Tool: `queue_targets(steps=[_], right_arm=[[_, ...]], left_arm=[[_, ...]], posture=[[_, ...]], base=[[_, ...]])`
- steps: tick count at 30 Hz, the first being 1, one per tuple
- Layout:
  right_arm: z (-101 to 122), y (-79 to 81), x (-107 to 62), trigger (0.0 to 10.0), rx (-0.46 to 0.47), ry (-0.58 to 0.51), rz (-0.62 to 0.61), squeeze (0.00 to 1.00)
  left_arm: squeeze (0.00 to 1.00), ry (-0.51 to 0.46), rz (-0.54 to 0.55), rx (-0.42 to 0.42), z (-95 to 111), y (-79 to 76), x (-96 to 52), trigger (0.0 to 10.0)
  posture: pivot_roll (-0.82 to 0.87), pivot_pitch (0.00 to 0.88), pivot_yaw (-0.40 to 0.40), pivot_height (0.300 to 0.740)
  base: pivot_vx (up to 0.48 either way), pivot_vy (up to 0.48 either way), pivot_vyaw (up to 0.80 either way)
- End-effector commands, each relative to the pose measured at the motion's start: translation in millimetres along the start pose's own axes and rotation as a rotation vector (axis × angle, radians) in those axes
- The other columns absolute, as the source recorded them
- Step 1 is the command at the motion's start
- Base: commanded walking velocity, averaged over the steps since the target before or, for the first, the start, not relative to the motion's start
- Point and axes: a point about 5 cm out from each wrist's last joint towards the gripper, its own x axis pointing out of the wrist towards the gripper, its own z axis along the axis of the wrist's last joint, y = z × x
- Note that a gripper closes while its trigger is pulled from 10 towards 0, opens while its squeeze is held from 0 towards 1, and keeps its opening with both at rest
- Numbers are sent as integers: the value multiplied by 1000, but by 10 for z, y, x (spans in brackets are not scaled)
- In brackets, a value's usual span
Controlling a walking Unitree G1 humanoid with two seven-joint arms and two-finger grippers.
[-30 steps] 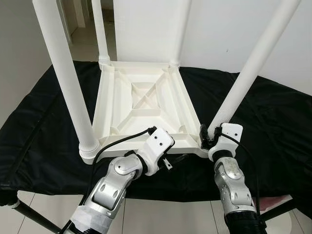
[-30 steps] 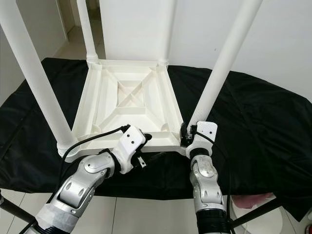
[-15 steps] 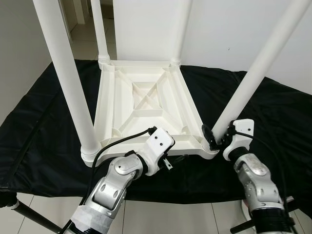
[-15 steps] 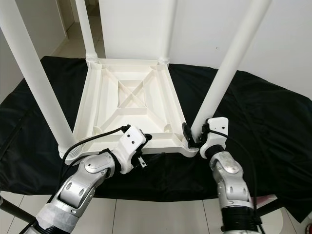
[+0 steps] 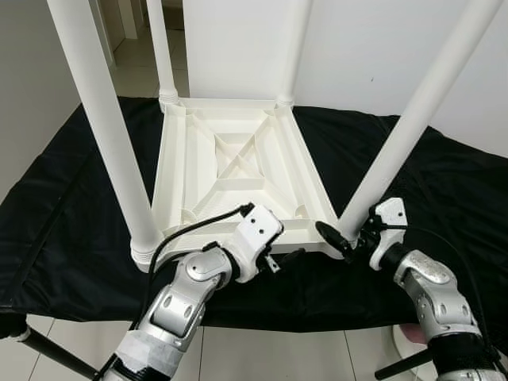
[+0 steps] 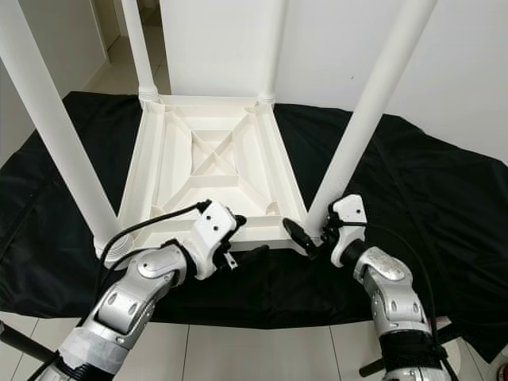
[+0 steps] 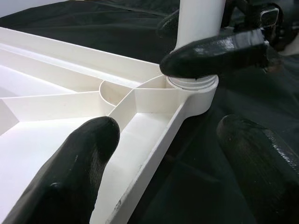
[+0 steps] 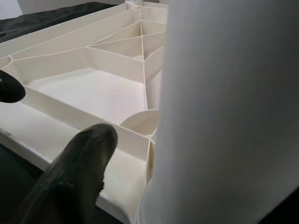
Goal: Building children table
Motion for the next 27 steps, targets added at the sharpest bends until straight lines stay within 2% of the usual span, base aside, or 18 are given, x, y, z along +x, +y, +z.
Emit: queue_targets(steps=[1,2,3,13,14,15,20,23,27], right_arm=[[-27,-35,-13,4196,4,8,13,0],[-40,-42,-9,3804,8,12,20,0],[-56,-42,-5,0,11,16,25,0],[-125,-49,3,0,35,27,26,0],[-132,-50,4,3137,40,27,19,0],[-133,-55,19,10000,63,20,-11,0],[-129,-21,62,10000,96,-21,-95,0],[-166,10,92,10000,92,-5,-195,0],[-208,119,128,10000,111,-14,-268,0]], left_arm=[[0,7,3,-11,-23,-4,13,10000],[0,7,3,-11,-22,-4,10,10000],[0,7,5,-11,-23,-2,7,10000],[0,13,1,-7,-33,-8,-1,10000],[0,13,0,-6,-33,-7,1,10000],[0,12,1,-5,-31,-2,5,10000],[0,9,6,-3,-27,6,18,10000],[0,3,4,-6,-25,-10,34,10000],[0,-1,-12,-9,-31,-32,43,10000]], posture=[[42,50,-47,740],[45,50,-47,740],[47,48,-47,740],[50,46,-45,740],[50,46,-45,740],[50,46,-45,740],[49,36,-52,740],[43,20,-57,740],[42,15,-59,740]], base=[[0,0,0],[0,0,0],[0,0,0],[0,0,0],[0,0,0],[0,0,0],[0,0,0],[0,0,0],[0,0,0]])
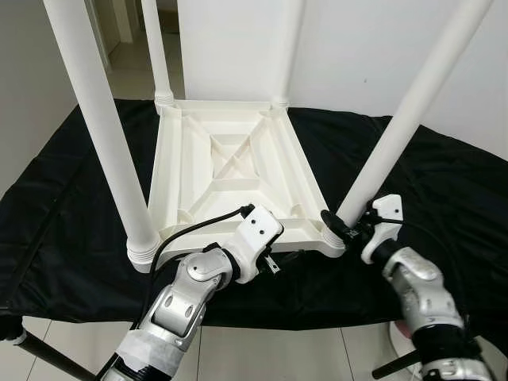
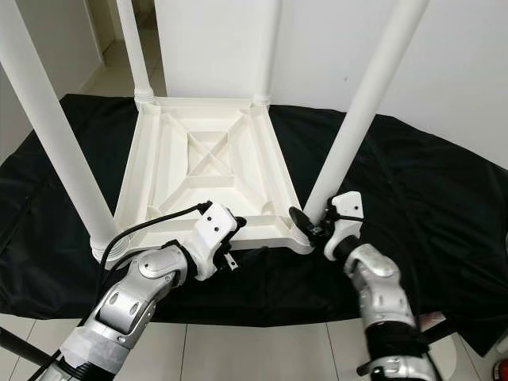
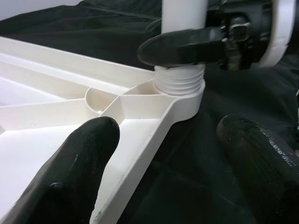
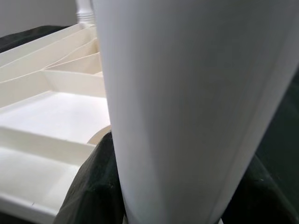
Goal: Building children table
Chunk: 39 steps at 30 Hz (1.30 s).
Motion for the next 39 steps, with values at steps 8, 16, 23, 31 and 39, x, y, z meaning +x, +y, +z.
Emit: queue_targets(steps=[8,16,23,31,39], right_arm=[[-105,196,15,10000,28,25,-255,0],[-104,309,-6,10000,40,17,-521,0],[-75,513,39,10000,100,7,-524,0],[-23,529,44,10000,106,-31,-483,1000],[95,399,-9,10000,152,-133,-366,1000]], left_arm=[[0,7,-41,-17,-59,-58,19,10000],[0,18,-31,-13,-91,-60,18,10000],[0,18,-28,-11,-92,-54,13,10000],[0,12,-24,-12,-84,-43,23,10000],[0,8,-32,-13,-76,-58,34,10000]], posture=[[41,2,-60,740],[48,0,-66,740],[47,0,-63,740],[38,0,-57,740],[38,0,-57,740]], base=[[0,0,0],[0,0,0],[0,0,0],[0,0,0],[0,0,0]])
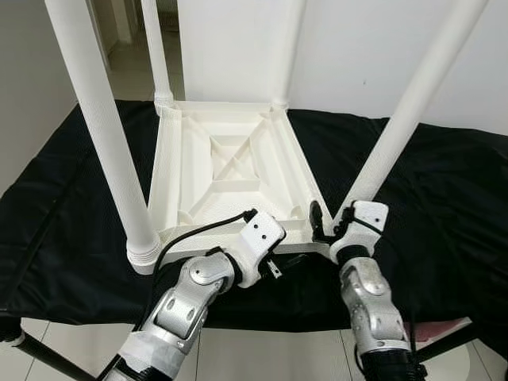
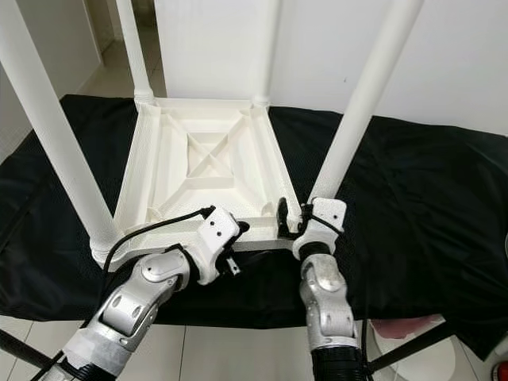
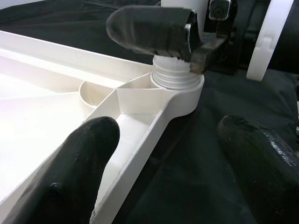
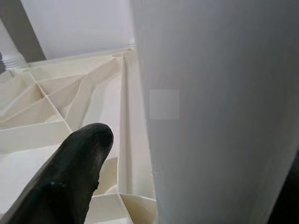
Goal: Building children table
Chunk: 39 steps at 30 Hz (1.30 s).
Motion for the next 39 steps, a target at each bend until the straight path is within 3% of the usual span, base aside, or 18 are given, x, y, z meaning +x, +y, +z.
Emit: queue_targets(steps=[1,2,3,5,6,9,14,15,17,23,24,25,26,27,39], right_arm=[[62,-101,5,10000,2,-25,20,1000],[90,-180,29,10000,-5,-20,47,1000],[113,-248,51,10000,-25,-12,68,718],[113,-248,51,10000,-25,-12,68,718],[129,-300,70,10000,-41,1,108,0],[149,-344,86,10000,-75,7,152,0],[124,-428,100,10000,-225,104,415,0],[124,-428,100,10000,-225,104,415,0],[46,-401,70,10000,-260,167,556,0],[-13,-405,83,10000,-288,208,628,0],[-28,-408,93,8980,-287,216,632,0],[-37,-416,107,7176,-290,219,638,0],[-37,-416,107,7176,-290,219,638,0],[-50,-423,124,0,-283,226,646,0],[-119,-492,123,0,-263,263,632,0]], left_arm=[[0,3,-15,5,-16,-31,14,10000],[0,6,-17,6,-23,-36,13,10000],[0,7,-18,6,-28,-42,12,10000],[0,7,-18,6,-28,-42,12,10000],[0,8,-19,6,-30,-46,10,10000],[0,8,-19,5,-31,-47,9,10000],[0,12,-16,6,-36,-35,2,10000],[0,12,-16,6,-36,-35,2,10000],[0,10,-14,8,-27,-26,1,10000],[0,9,-10,10,-21,-15,-7,10000],[0,9,-9,10,-21,-14,-9,10000],[0,8,-8,10,-20,-13,-10,10000],[0,8,-8,10,-20,-13,-10,10000],[0,9,-6,11,-18,-10,-11,10000],[0,9,2,11,-12,3,-28,10000]], posture=[[38,0,-57,740],[39,0,-57,740],[39,0,-57,740],[39,0,-57,740],[39,0,-57,740],[42,0,-57,740],[47,0,-55,740],[47,0,-55,740],[50,0,-53,740],[53,0,-51,740],[55,0,-51,740],[55,0,-51,740],[55,0,-51,740],[59,0,-51,740],[65,0,-49,740]], base=[[0,0,0],[0,0,0],[0,0,0],[0,0,0],[0,0,0],[0,0,0],[0,0,0],[0,0,0],[0,0,0],[0,0,0],[0,0,0],[0,0,0],[0,0,0],[0,0,0],[0,0,0]])
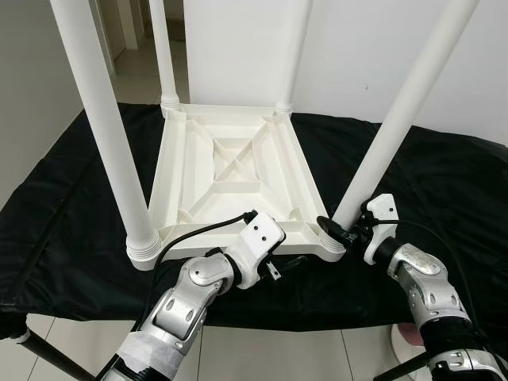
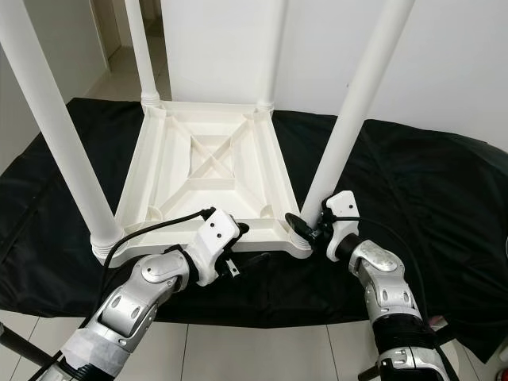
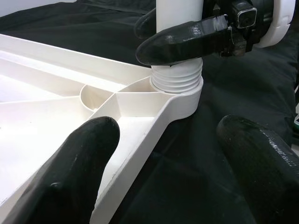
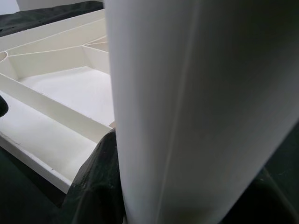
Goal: Building children table
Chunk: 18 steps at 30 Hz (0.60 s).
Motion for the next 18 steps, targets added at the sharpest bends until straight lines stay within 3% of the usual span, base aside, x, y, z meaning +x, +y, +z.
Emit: queue_targets(steps=[1,3,4,5,12,18], right_arm=[[-108,33,-13,0,12,48,21,0],[-130,18,-27,0,27,49,5,0],[-139,-5,-35,3725,42,41,-29,0],[-136,-22,-36,10000,60,30,-63,0],[-93,-27,31,10000,106,7,-241,0],[-13,94,144,10000,170,2,-414,0]], left_arm=[[0,-2,9,-1,4,6,-17,10000],[0,-1,9,-2,5,8,-22,10000],[0,0,8,-2,6,9,-26,10000],[0,1,8,-2,5,10,-27,10000],[0,0,7,-4,14,17,-32,10000],[0,1,2,-7,17,18,-33,10000]], posture=[[65,0,-49,740],[63,4,-45,740],[62,9,-44,740],[60,12,-42,740],[56,23,-35,740],[48,34,-29,740]], base=[[0,0,0],[0,0,0],[0,0,0],[0,0,0],[0,0,0],[0,0,0]])
